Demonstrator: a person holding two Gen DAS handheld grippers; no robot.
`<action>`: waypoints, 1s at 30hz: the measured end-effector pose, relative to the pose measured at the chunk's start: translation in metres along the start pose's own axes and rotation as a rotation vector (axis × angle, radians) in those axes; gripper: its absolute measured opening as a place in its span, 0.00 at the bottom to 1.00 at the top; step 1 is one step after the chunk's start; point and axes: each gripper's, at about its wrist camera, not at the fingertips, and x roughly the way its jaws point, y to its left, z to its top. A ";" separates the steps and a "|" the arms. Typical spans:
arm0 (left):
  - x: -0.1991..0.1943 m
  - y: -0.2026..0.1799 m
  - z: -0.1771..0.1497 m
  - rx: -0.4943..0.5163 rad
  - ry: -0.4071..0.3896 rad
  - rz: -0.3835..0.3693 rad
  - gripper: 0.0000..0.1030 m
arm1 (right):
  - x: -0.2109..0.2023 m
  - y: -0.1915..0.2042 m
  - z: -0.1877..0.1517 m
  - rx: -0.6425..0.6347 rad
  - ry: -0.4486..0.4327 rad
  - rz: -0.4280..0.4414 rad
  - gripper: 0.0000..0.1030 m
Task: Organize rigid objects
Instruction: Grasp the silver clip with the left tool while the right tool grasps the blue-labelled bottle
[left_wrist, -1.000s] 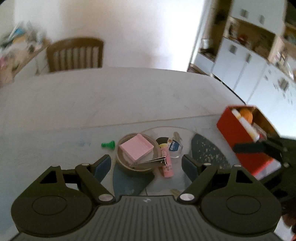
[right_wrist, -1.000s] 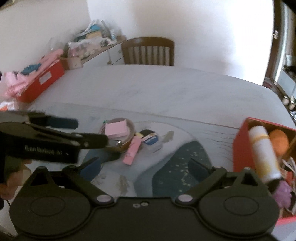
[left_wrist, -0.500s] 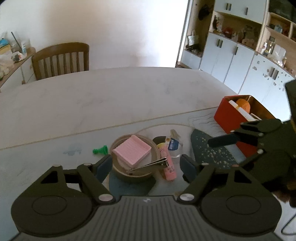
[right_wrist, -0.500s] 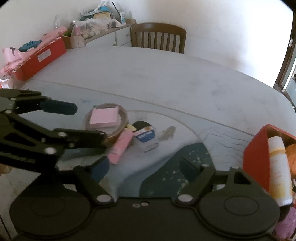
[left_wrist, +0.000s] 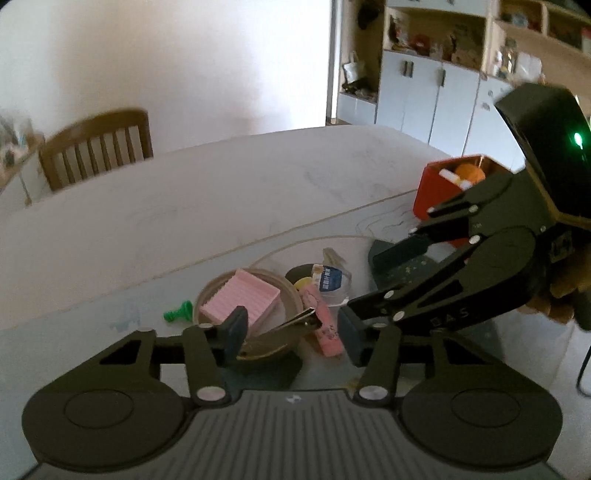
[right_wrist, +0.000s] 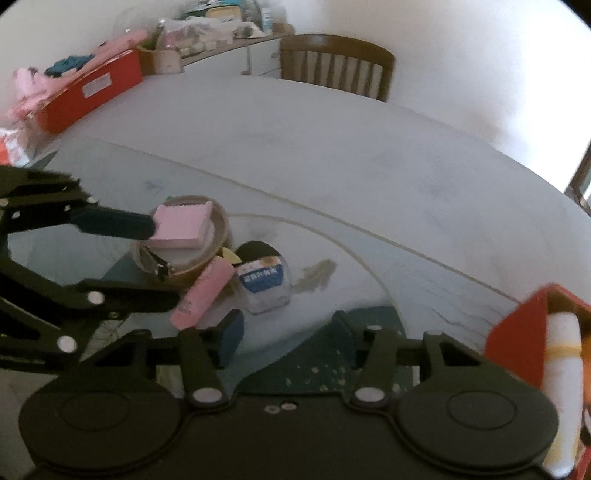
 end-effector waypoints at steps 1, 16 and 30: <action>0.001 -0.002 0.000 0.023 -0.003 0.004 0.45 | 0.001 0.003 0.001 -0.016 -0.005 -0.002 0.48; 0.005 -0.004 -0.005 0.110 -0.027 -0.017 0.22 | 0.014 0.002 0.016 -0.027 -0.046 0.037 0.37; -0.003 0.002 0.001 0.026 -0.011 0.002 0.04 | -0.009 0.006 -0.005 0.108 -0.031 -0.011 0.36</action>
